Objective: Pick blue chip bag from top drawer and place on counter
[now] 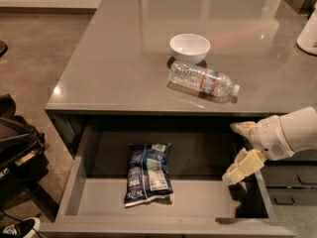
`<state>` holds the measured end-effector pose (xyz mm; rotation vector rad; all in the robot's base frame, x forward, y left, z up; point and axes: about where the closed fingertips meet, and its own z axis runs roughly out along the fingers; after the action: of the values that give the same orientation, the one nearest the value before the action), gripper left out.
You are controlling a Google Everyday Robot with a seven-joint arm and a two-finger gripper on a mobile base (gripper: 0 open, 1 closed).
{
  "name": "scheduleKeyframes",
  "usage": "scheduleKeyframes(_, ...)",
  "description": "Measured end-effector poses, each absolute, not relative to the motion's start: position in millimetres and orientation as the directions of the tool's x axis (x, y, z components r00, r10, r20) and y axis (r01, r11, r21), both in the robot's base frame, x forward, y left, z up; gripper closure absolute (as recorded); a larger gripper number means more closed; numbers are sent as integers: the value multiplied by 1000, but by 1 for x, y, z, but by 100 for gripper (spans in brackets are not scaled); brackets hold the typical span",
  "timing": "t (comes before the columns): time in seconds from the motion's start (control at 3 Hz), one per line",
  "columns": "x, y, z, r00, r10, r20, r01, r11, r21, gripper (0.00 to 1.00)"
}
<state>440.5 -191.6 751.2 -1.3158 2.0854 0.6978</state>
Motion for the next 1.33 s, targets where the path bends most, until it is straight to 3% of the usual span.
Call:
scheduleKeyframes(0.33,435,-181,744,-337,-568,-751,-907,409,98,0)
scheduleKeyframes(1.0,434,-93,693,-251,-438,-863,-902,428,45,0)
scheduleKeyframes(1.33,445,-94,693,-245,-440,-864,-890,456,20,0)
